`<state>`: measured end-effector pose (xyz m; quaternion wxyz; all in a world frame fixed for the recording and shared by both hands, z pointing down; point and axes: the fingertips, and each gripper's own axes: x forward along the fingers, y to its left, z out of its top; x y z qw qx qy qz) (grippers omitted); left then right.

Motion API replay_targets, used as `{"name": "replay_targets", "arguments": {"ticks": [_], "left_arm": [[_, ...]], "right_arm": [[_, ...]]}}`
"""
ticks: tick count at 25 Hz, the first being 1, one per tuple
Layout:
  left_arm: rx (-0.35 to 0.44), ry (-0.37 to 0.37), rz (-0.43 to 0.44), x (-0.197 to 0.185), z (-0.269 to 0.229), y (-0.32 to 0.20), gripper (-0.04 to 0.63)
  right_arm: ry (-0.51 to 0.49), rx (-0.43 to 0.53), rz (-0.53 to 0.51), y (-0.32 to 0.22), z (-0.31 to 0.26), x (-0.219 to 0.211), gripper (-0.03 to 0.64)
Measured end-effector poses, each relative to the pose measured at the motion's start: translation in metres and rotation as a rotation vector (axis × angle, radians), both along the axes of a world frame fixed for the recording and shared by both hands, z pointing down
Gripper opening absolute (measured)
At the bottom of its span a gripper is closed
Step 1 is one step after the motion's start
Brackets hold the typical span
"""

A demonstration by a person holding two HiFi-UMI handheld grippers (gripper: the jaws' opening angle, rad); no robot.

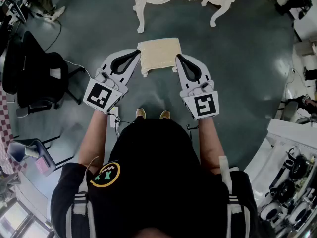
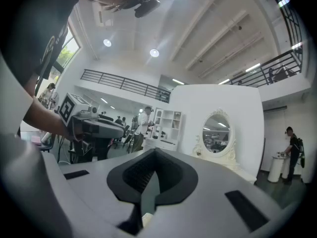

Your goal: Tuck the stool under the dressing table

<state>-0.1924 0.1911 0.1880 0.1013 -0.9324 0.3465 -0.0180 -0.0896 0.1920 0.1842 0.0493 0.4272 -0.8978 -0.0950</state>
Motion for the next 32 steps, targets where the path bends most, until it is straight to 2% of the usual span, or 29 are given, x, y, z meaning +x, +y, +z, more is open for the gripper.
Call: {"name": "replay_targets", "arguments": {"ticks": [10, 14, 22, 26, 32], "left_arm": [[-0.019, -0.021, -0.005, -0.001, 0.006, 0.0, 0.018], [-0.003, -0.009, -0.001, 0.0, 0.003, -0.001, 0.018], [-0.023, 0.042, -0.011, -0.002, 0.002, -0.001, 0.02], [-0.022, 0.05, -0.002, -0.001, 0.001, -0.001, 0.023], [-0.022, 0.051, 0.011, 0.002, 0.002, -0.002, 0.025]], "right_arm": [[0.011, 0.004, -0.005, 0.001, 0.0, -0.001, 0.018], [0.012, 0.002, -0.003, 0.0, 0.001, -0.001, 0.018], [-0.019, 0.0, 0.005, 0.001, 0.001, 0.003, 0.02], [0.024, -0.017, 0.019, 0.0, 0.009, 0.009, 0.02], [0.024, -0.024, 0.015, -0.002, 0.012, 0.011, 0.032]]}}
